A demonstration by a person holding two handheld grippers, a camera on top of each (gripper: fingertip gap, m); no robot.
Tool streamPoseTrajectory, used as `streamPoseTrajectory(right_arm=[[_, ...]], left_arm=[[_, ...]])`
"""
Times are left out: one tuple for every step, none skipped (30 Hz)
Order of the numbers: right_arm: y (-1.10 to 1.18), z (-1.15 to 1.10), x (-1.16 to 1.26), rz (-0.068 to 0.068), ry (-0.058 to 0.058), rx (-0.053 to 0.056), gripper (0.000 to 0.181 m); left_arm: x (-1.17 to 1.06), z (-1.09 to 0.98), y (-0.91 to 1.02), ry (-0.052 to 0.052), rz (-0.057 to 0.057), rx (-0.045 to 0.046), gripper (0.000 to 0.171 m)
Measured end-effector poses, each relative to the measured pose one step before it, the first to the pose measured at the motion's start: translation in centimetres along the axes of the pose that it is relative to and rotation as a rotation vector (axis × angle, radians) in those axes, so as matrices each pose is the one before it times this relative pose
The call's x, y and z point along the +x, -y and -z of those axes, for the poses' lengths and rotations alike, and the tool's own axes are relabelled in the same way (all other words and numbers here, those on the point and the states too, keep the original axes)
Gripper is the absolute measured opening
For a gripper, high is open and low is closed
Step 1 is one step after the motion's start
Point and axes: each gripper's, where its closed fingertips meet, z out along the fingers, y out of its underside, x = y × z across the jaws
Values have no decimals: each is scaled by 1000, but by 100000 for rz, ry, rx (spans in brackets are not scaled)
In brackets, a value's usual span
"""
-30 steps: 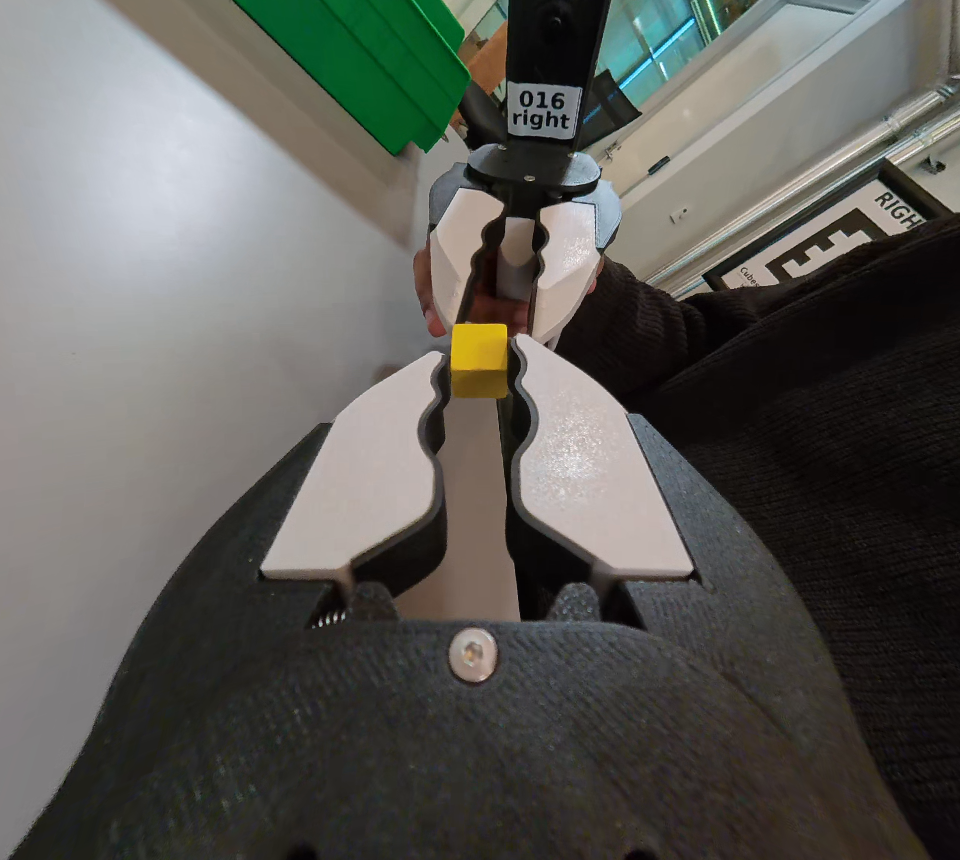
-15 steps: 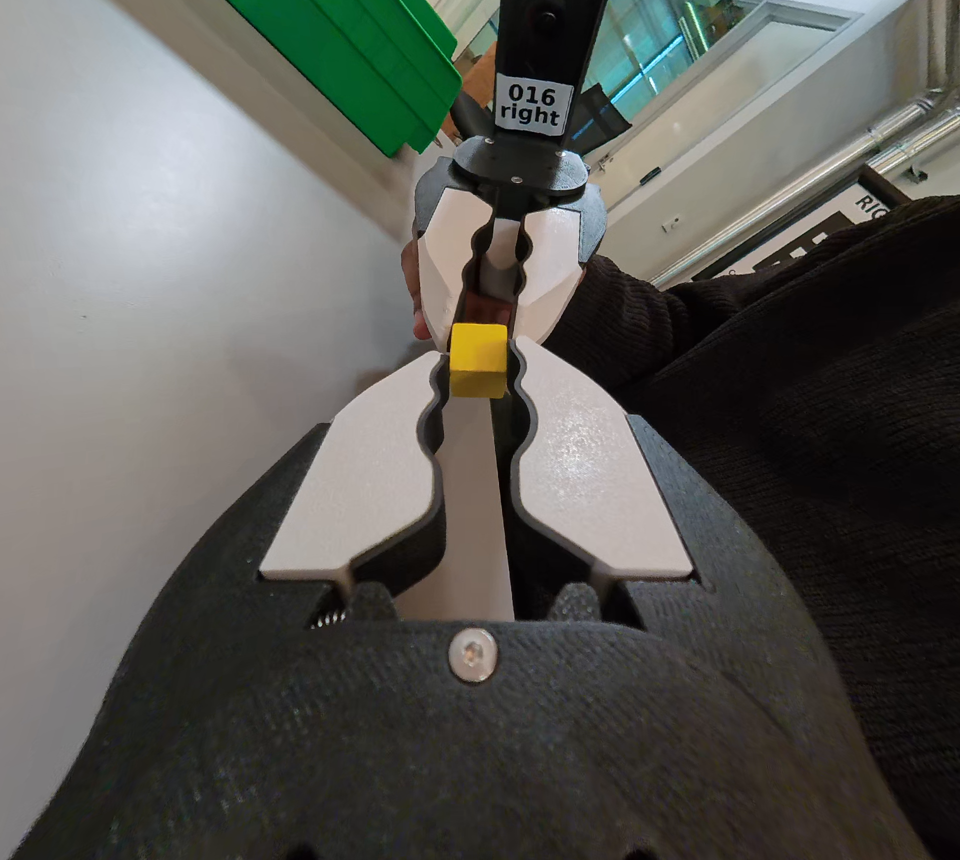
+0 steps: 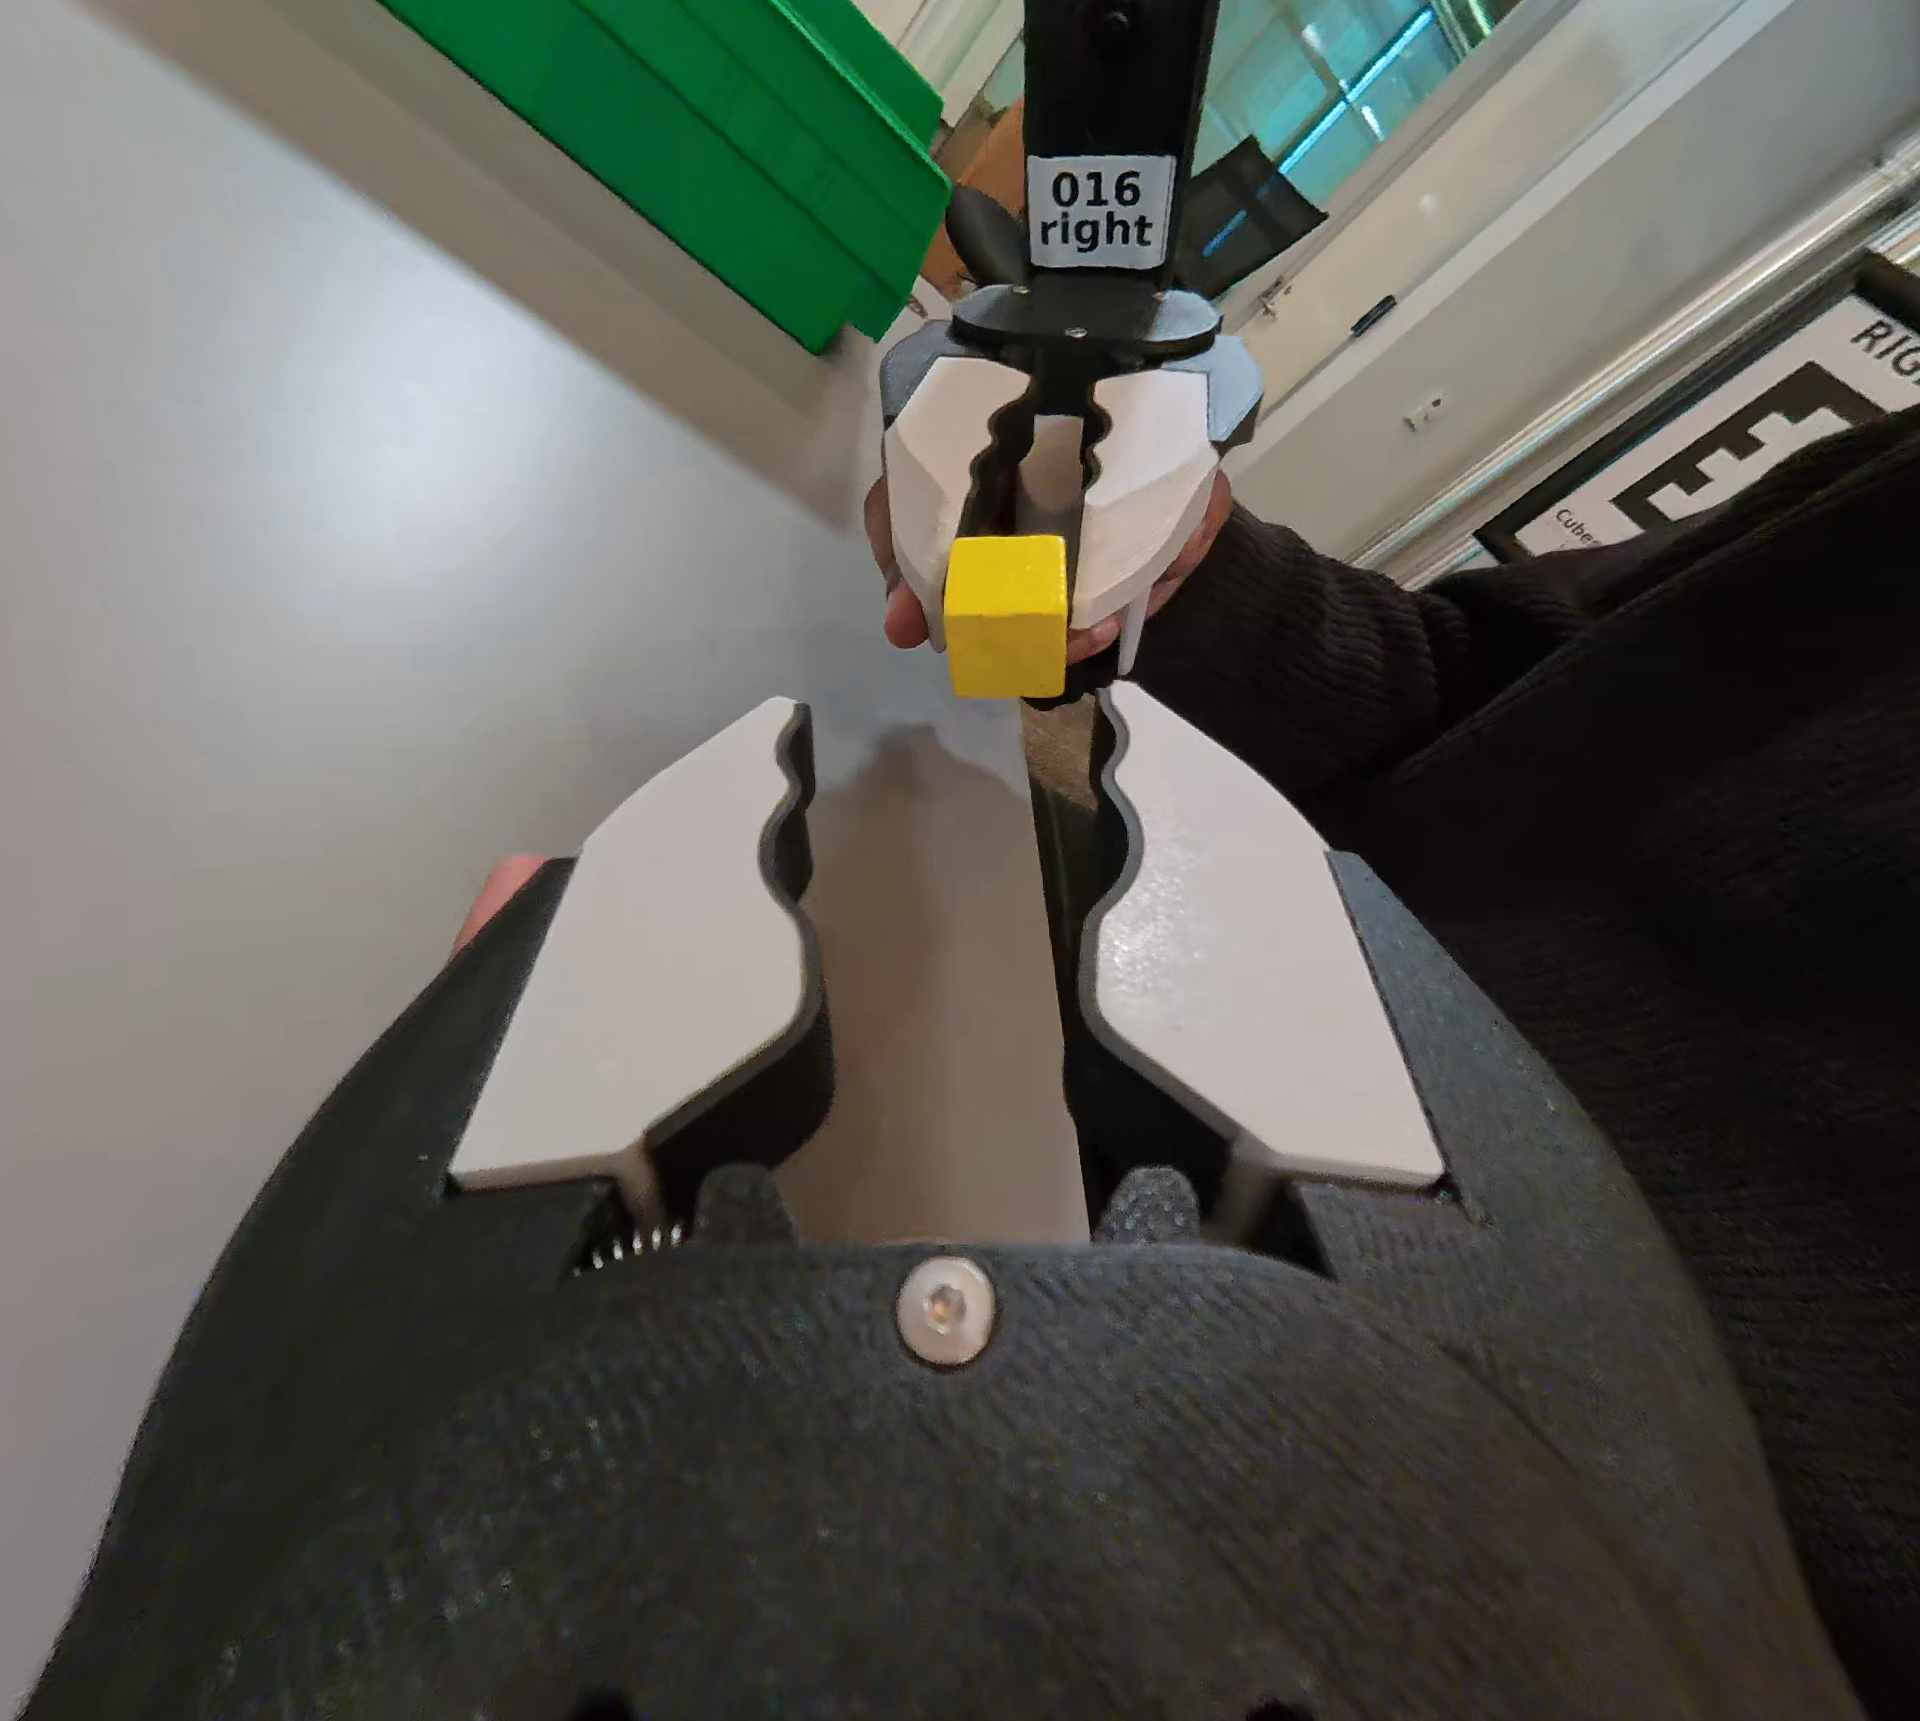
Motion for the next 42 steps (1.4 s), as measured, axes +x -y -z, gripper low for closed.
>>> streamPoseTrajectory(right_arm=[[-12, 147, 37, 1167, -994, 87, 21], [-20, 139, 40, 982, -909, 31, 21], [9, 129, 14, 580, -674, 43, 21], [45, 127, -3, 414, -459, 80, 21], [143, 179, -20, 595, -245, 123, 21], [280, 308, -38, 676, -468, 191, 21], [611, 532, -70, 1354, -1069, 1405, 21], [1099, 850, -125, 3003, -1828, 3260, 21], [1459, 1198, -41, 4176, -2955, 3746, 21], [1643, 1542, 79, 5660, -3537, 3046, 21], [1653, 1846, 376, 8064, -4616, 1252, 21], [1502, 2110, 895, 9530, -6189, -796, 21], [1195, 2219, 1503, 9604, -7203, -2953, 21], [676, 2206, 2057, 9189, -7633, -5876, 21], [83, 2128, 2547, 7985, -7841, -8175, 21], [-400, 1895, 2857, 6872, -7249, -8972, 21], [-947, 1519, 2869, 6816, -5413, -9535, 21], [-1603, 1056, 2737, 7334, -3643, -10450, 21], [-2171, 571, 2511, 7750, -2585, -11056, 21], [-2619, 104, 1980, 8275, -544, -11656, 21], [-2773, -321, 1381, 8206, 1162, -11525, 21], [-2555, -655, 774, 7519, 2518, -10299, 21], [-2154, -858, 227, 6950, 3778, -8876, 21], [-1714, -946, -5, 6363, 3624, -7621, 21], [-1273, -947, -102, 5948, 3239, -6283, 21], [-789, -921, -120, 4967, 2900, -4230, 21], [-415, -870, -143, 3443, 3139, -2317, 21], [-229, -827, -108, 2256, 3142, -1334, 21], [-191, -789, 18, 1711, 2495, -917, 21], [-260, -734, 119, 1726, 1825, -1187, 21], [-281, -673, 157, 1736, 1250, -1260, 22], [-205, -610, 160, 1770, 855, -770, 21], [-128, -530, 165, 1595, 412, -648, 21], [-57, -451, 120, 1688, 234, -674, 22], [119, -345, 133, 1530, -98, -192, 22], [12, -277, 77, 2454, -146, -1119, 22], [97, -243, 44, 2407, -78, -719, 22], [58, -264, 4, 1941, 294, -867, 22], [-15, -291, -111, 1394, 1220, -1113, 22], [43, -262, -131, 711, 1586, -590, 22], [9, -247, -15, 479, 896, -673, 22], [-9, -202, 58, 494, 359, -841, 22]], left_arm=[[156, -65, 185, -1428, 115, 598, 49], [88, -47, 192, -991, 193, 795, 47], [30, -32, 171, -704, 66, 670, 46], [-9, -24, 148, -345, 14, 457, 46], [-92, -26, 122, 189, 172, 279, 46], [-118, -24, 122, 370, 309, 413, 46], [-73, -35, 132, 156, 313, 601, 46], [-41, -9, 126, 83, 364, 607, 46], [-50, 1, 103, 324, 374, 590, 46], [-119, 35, 63, 763, 397, 536, 46], [-136, 60, 41, 800, 164, 531, 46], [-113, 73, 5, 687, 89, 469, 46], [-121, 97, -13, 648, 213, 179, 46], [-99, 83, 22, 643, 165, 306, 46], [-73, 89, 91, 537, -9, 750, 45], [-43, 65, 163, 411, -80, 1223, 45], [-30, 38, 192, 146, 129, 1487, 44], [0, -17, 218, -183, 589, 1504, 43], [41, -53, 192, -597, 914, 1297, 42], [57, -95, 166, -765, 921, 1100, 42], [58, -118, 100, -653, 718, 783, 41], [25, -142, 8, -329, 478, 368, 41], [-25, -150, -85, 37, 304, -62, 41], [-36, -165, -123, 239, 182, -183, 41], [-24, -170, -146, 221, 158, -58, 41], [-5, -204, -138, -34, 299, 18, 40], [107, -215, -144, -694, 406, -112, 41], [177, -251, -133, -1195, 290, -263, 41], [205, -245, -112, -1287, 140, -417, 41], [168, -236, -64, -1075, 116, -308, 41], [159, -222, -39, -1092, -41, -197, 41], [152, -197, -46, -1158, -135, -85, 41], [75, -182, -51, -861, 30, -53, 41], [-24, -157, -123, -636, 126, -440, 41], [-159, -129, -252, -189, 234, -997, 40], [-346, -101, -304, 635, 484, -1199, 41], [-410, -74, -298, 765, 601, -835, 41], [-323, -67, -209, 185, 843, -196, 41], [-219, -46, -95, -444, 1342, 467, 41], [-130, -50, -9, -690, 1490, 699, 41], [-69, -37, 34, -699, 1120, 714, 40], [30, -29, 67, -703, 737, 550, 40]])
